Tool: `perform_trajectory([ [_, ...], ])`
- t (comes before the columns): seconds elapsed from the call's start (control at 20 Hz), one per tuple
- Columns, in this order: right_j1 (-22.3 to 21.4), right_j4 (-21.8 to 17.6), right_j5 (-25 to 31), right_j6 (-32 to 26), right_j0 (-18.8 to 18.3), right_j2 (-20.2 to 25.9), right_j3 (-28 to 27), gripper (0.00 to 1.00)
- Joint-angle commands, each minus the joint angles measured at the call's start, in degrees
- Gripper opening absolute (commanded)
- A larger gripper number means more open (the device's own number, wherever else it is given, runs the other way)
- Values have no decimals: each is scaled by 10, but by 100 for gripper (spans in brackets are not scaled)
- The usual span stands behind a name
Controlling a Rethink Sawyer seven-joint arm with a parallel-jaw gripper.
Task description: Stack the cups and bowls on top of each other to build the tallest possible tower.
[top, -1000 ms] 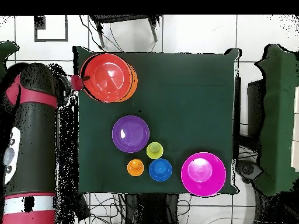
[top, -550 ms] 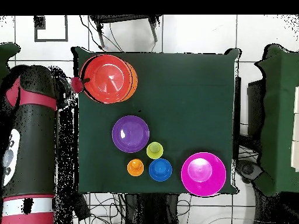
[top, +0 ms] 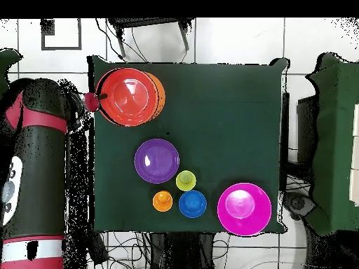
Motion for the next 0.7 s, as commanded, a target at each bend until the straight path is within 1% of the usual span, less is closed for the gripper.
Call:
perform_trajectory([
  [0.05,14,-20,42,-88,-4,69,45,0],
  [0.45,20,-19,33,-84,-5,73,39,0],
  [0.7,22,-17,38,-84,-6,76,37,0],
])
